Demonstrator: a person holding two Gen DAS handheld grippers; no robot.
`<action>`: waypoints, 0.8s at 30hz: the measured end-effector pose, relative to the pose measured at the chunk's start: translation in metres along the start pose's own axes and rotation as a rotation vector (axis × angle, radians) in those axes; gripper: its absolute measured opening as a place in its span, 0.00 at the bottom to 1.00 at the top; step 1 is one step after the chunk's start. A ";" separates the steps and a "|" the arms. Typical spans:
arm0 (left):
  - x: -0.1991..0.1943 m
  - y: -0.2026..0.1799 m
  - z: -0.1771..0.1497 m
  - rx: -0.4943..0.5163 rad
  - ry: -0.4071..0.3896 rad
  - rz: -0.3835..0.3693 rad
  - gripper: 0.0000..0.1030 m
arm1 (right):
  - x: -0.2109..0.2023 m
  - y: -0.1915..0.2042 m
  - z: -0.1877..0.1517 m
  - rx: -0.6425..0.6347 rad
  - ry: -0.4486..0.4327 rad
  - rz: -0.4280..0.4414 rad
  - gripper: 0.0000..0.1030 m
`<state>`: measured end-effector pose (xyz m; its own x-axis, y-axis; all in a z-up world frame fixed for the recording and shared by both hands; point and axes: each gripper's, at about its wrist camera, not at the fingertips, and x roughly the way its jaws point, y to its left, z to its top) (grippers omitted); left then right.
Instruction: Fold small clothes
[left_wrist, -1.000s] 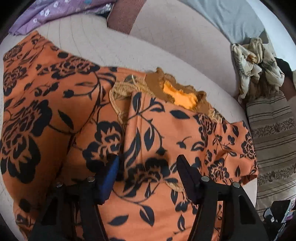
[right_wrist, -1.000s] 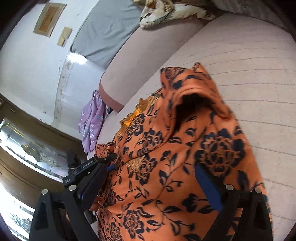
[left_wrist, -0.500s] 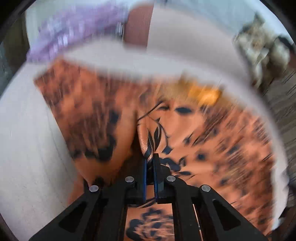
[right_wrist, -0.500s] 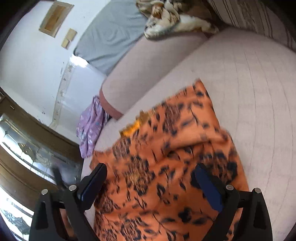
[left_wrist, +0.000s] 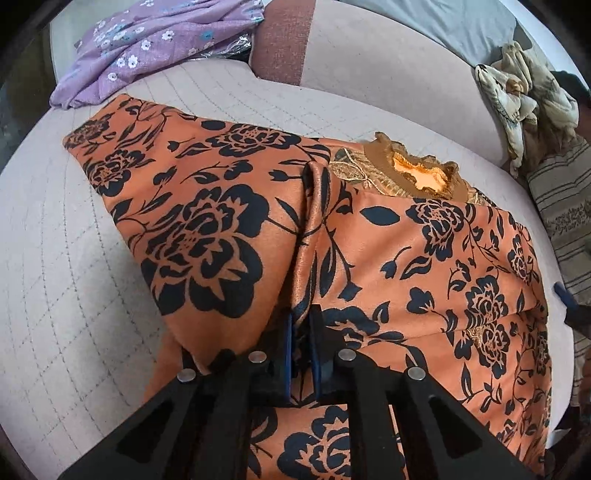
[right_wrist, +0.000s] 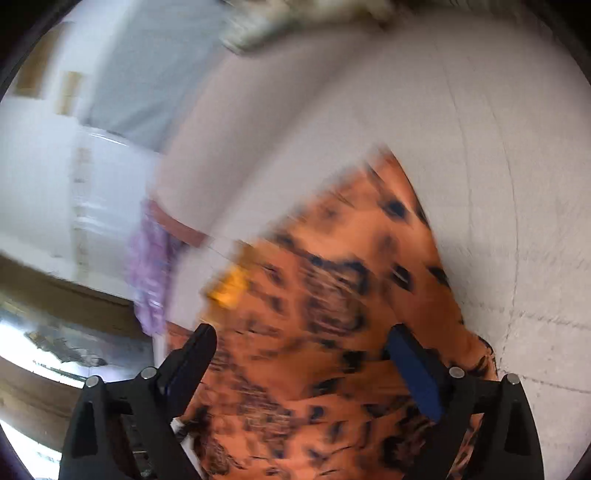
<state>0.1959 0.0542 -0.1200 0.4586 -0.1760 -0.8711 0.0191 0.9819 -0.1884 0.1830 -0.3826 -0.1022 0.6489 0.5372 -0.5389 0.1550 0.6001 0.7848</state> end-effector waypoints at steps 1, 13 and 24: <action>-0.002 0.002 0.000 -0.003 0.001 -0.001 0.11 | -0.006 0.009 -0.004 -0.028 -0.007 0.063 0.94; -0.043 0.044 -0.014 -0.090 -0.031 -0.159 0.19 | 0.033 0.054 -0.037 -0.310 0.080 0.001 0.98; -0.050 0.214 0.058 -0.532 -0.208 -0.205 0.68 | 0.078 0.038 -0.084 -0.515 -0.009 -0.254 0.99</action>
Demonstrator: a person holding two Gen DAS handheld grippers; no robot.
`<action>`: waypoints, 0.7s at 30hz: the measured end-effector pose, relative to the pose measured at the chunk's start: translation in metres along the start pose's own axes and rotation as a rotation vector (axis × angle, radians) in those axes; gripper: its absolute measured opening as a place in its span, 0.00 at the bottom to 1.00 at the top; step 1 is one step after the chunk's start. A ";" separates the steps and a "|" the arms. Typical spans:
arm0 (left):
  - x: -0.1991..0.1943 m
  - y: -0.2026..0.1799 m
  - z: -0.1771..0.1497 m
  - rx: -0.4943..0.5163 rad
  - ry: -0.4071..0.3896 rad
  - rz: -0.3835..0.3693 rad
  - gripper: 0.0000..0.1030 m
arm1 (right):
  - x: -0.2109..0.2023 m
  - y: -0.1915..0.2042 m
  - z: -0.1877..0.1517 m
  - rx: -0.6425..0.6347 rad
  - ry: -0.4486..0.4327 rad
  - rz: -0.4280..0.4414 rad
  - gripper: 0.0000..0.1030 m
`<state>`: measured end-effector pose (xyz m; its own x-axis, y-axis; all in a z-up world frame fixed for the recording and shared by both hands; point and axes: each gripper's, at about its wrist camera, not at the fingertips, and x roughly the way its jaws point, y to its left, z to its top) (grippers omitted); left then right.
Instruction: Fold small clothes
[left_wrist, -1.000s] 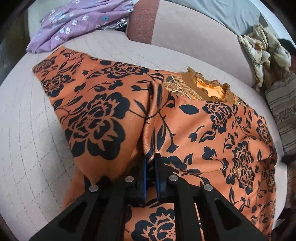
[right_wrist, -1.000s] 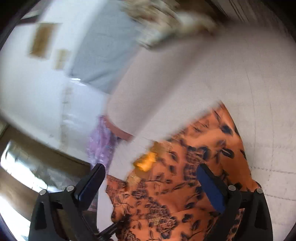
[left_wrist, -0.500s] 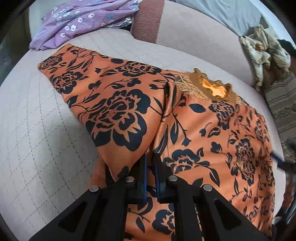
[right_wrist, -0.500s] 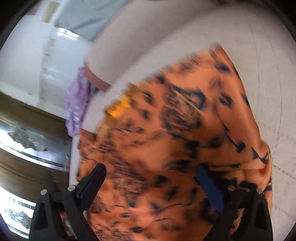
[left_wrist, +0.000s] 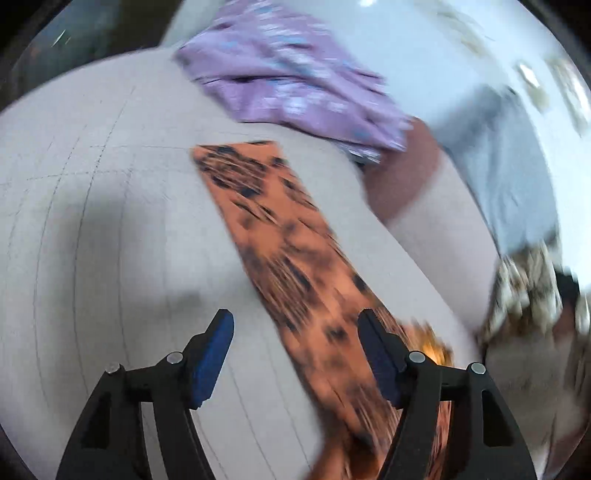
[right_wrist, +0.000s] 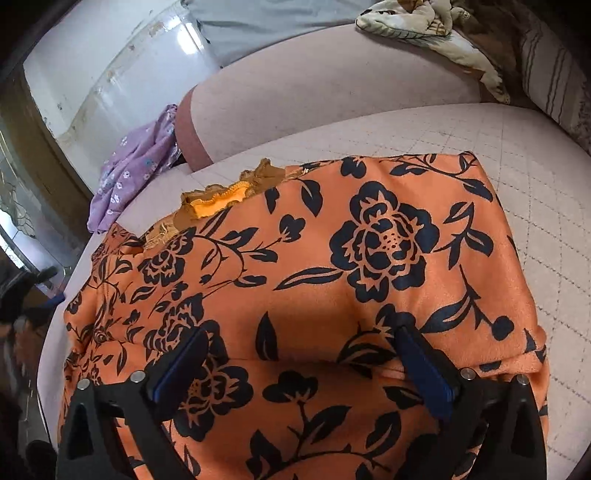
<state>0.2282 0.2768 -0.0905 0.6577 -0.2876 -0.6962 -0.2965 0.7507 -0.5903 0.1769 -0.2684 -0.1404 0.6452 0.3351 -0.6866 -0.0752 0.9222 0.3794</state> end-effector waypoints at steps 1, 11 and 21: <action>0.012 0.008 0.017 -0.032 0.004 0.007 0.68 | 0.003 0.001 0.002 0.003 -0.002 0.003 1.00; 0.072 0.012 0.074 -0.018 -0.046 0.156 0.53 | -0.001 -0.015 -0.008 0.025 -0.026 0.038 0.99; -0.016 -0.104 0.063 0.277 -0.289 0.238 0.04 | -0.005 -0.018 -0.010 0.043 -0.036 0.058 0.99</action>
<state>0.2927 0.2410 0.0076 0.7715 0.0605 -0.6333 -0.2925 0.9177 -0.2687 0.1678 -0.2846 -0.1497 0.6679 0.3796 -0.6401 -0.0811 0.8922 0.4444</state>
